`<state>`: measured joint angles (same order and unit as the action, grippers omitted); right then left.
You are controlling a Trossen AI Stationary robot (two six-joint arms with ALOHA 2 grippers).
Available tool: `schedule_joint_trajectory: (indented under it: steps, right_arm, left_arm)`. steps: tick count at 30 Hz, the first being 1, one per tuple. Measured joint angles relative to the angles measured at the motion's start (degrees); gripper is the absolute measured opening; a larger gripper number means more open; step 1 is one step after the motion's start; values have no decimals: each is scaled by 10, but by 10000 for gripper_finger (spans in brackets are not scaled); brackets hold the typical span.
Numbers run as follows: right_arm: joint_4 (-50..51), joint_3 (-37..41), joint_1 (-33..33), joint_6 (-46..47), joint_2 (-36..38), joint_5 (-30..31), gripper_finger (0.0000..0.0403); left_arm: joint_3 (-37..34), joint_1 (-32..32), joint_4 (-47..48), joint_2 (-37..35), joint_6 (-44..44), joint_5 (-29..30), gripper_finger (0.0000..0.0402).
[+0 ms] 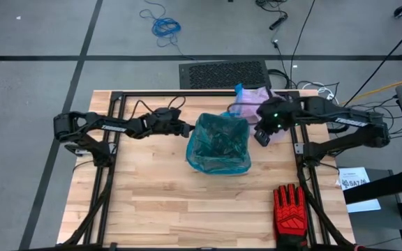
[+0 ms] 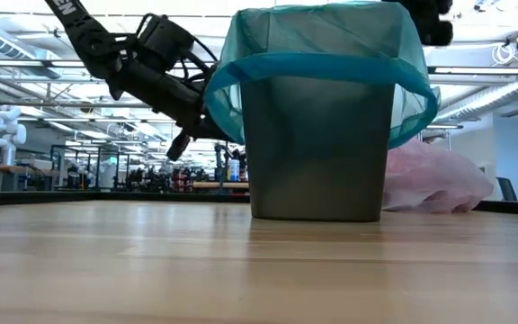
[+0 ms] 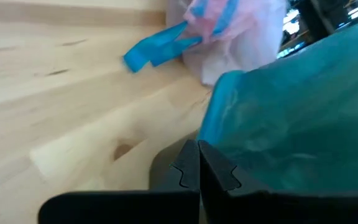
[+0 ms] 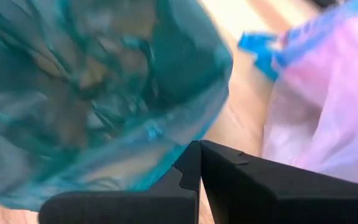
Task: Place trash/remove bag and relplace
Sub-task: Insert a new trash bag into the bin
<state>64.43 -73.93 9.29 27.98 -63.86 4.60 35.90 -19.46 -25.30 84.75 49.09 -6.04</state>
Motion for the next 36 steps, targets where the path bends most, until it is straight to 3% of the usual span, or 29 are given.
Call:
schedule_joint_trajectory:
  steps: [8, 18, 25, 36]
  right_arm:
    - [-22, 89, -31, 63, 2, -17, 0]
    - [-254, 205, -65, 140, 1, -80, 0]
    - [-328, 217, -49, 130, -25, -77, 0]
    - [-411, 215, 16, 65, -101, -129, 0]
  left_arm:
    - [0, -5, 132, -104, -20, 28, 0]
    - [0, 14, 223, -281, -29, 52, 0]
    - [0, 75, 202, -274, -25, 6, 0]
    - [0, 110, 235, -271, -15, 51, 0]
